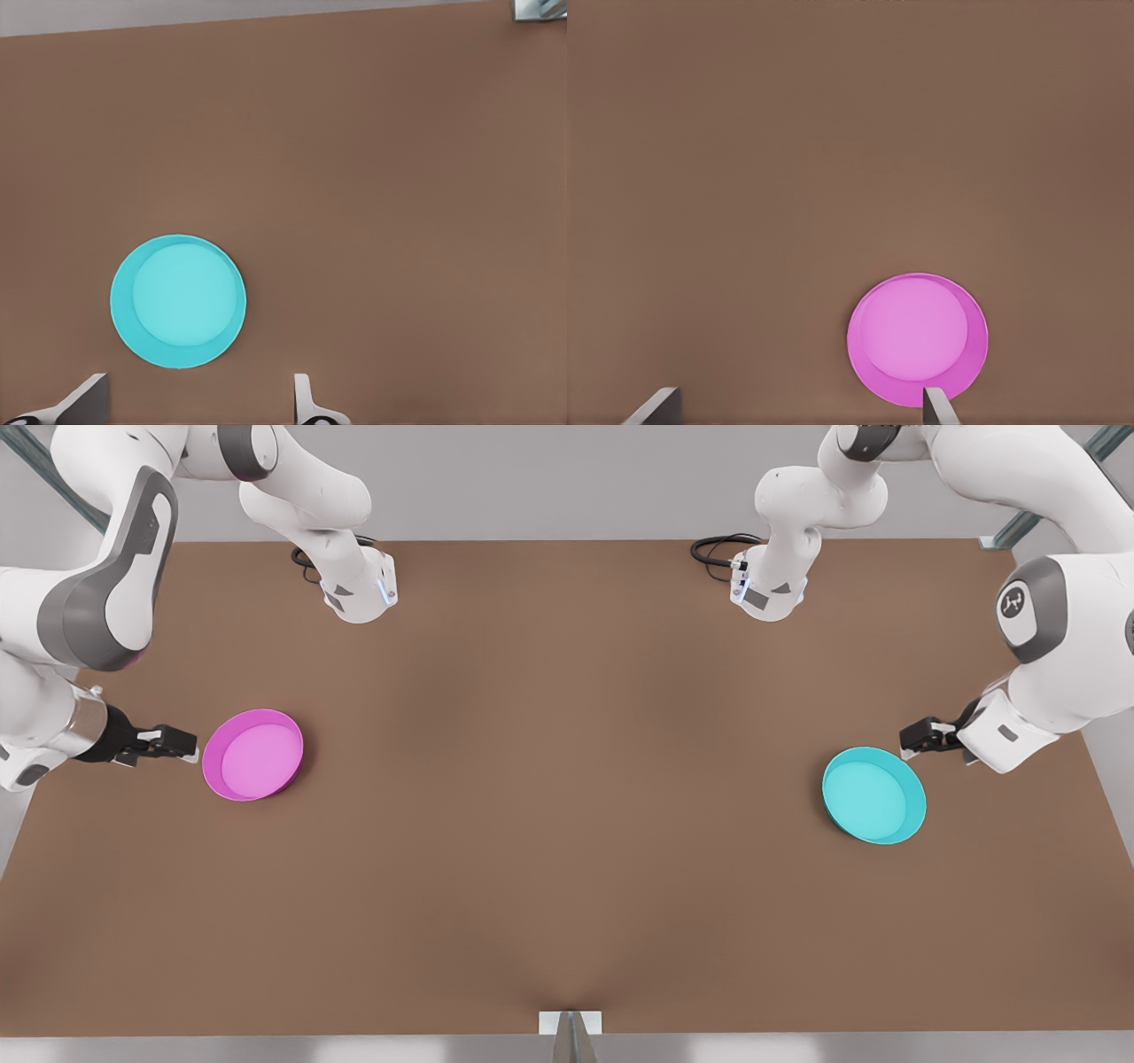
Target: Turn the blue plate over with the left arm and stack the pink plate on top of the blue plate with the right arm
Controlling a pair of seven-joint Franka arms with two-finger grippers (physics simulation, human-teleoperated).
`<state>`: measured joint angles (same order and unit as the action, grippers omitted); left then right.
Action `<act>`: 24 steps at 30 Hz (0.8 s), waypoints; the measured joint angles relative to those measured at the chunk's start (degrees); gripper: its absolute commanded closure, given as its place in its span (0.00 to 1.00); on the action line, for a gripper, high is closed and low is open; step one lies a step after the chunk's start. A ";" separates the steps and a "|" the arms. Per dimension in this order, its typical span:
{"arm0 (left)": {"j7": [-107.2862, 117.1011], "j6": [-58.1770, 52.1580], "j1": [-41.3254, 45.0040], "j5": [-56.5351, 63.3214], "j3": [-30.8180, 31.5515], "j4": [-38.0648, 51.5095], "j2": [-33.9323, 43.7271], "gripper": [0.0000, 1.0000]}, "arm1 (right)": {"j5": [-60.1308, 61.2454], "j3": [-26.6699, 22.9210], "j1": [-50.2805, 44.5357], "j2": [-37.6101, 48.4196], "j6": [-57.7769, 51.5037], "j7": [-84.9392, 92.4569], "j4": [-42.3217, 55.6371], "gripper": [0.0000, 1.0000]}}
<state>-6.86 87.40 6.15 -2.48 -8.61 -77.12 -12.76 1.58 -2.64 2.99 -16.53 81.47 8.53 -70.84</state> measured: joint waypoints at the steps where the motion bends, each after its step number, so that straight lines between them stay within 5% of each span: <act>1: 0.07 -0.49 0.02 0.03 -0.08 0.12 -0.08 0.00 | 0.00 0.00 0.00 0.00 0.00 0.00 0.00 0.00; 8: 0.00 0.28 -8.08 -1.83 0.76 0.47 -8.19 0.00 | 0.00 0.00 0.00 0.09 -0.05 0.00 0.00 0.00; 14: -5.94 13.44 -15.07 -3.56 7.33 -4.63 -17.90 0.00 | -0.09 0.00 -0.09 0.09 -0.09 -0.05 -0.01 0.00; 24: -28.47 15.58 -15.85 -21.68 -8.95 -15.60 -19.76 0.00 | -0.09 0.00 -0.09 0.00 -0.09 -0.18 -0.09 0.00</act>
<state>-35.32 102.99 -9.70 -24.15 -17.56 -92.72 -32.52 1.49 -2.64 2.90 -16.52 81.39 8.35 -70.93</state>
